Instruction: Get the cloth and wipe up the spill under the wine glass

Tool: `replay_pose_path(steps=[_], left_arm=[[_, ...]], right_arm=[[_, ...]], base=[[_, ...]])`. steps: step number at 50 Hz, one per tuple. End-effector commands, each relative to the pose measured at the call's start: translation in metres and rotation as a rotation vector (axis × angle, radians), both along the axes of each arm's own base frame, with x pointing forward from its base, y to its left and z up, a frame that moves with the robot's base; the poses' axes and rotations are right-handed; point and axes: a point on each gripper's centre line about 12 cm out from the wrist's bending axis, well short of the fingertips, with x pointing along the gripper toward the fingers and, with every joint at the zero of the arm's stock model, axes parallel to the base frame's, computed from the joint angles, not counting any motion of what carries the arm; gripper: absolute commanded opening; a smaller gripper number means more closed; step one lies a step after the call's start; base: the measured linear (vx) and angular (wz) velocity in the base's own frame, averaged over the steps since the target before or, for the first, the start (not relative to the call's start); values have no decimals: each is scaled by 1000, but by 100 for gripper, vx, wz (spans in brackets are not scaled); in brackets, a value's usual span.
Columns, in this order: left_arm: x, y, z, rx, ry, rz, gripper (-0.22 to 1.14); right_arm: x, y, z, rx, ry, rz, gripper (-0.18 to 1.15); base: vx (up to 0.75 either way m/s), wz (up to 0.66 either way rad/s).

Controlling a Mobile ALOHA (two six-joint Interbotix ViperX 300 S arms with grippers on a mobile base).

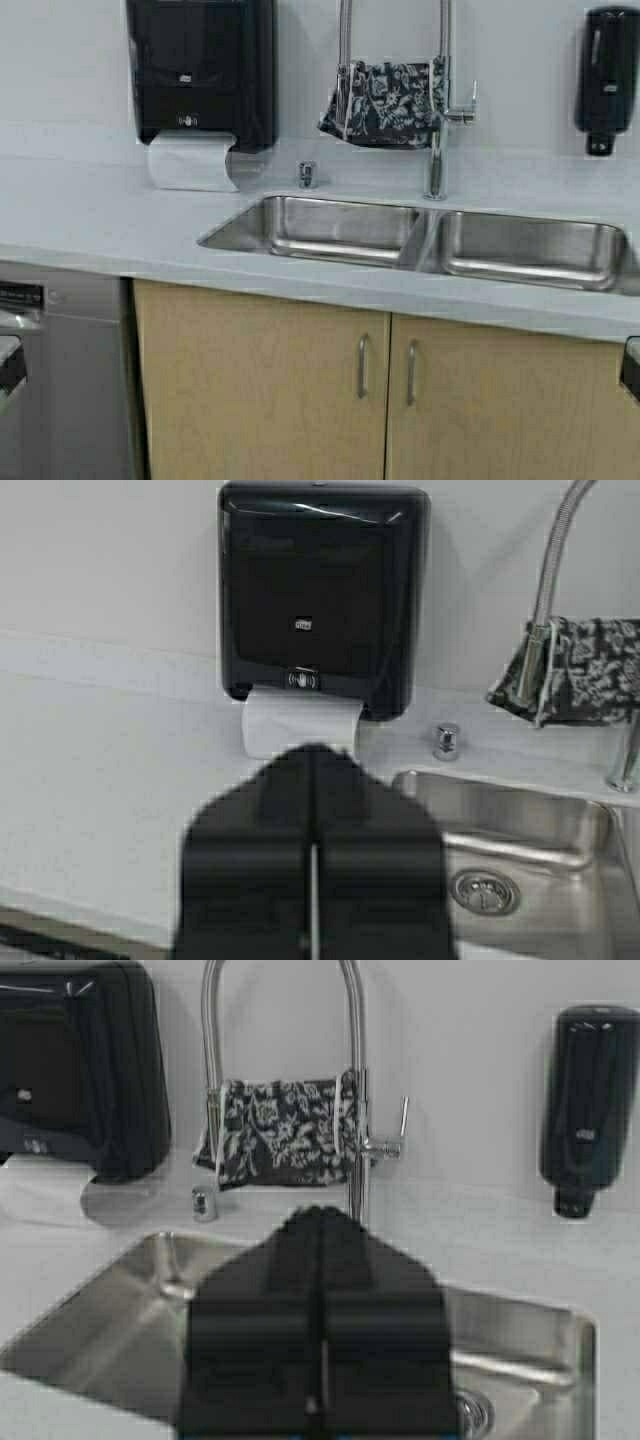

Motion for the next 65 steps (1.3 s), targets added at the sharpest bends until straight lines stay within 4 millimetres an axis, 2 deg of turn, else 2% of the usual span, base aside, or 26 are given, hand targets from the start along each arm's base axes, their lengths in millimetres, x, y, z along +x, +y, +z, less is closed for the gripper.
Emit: replay_pose_path(steps=[1, 12, 25, 33, 39, 45, 54, 65], left_arm=[[0, 0, 3, -2, -12, -1, 2], [-3, 0, -1, -3, -9, 0, 2], [-22, 0, 4, -21, -76, -2, 2], [-28, 1, 9, -25, -103, -2, 2], [-28, 1, 10, -25, -106, -2, 2], [-29, 1, 10, -27, -110, -2, 2], [-29, 1, 11, -27, -112, -2, 2], [-28, 1, 14, -31, -116, -2, 2]], right_arm=[[1, 1, 10, 4, -30, 4, 5], [2, 9, 13, -18, 9, 47, 5], [4, 26, 12, -45, 51, 126, 5], [15, 38, 16, -49, 64, 173, 5], [32, 52, 16, -53, 83, 216, 5], [54, 70, 3, -60, 122, 260, 5], [82, 103, -31, -76, 174, 342, 6], [109, 118, -75, -73, 186, 358, 8]], base=[[33, 4], [34, 4], [30, 0], [25, -2], [21, -3], [19, -4], [17, 4], [18, 6]])
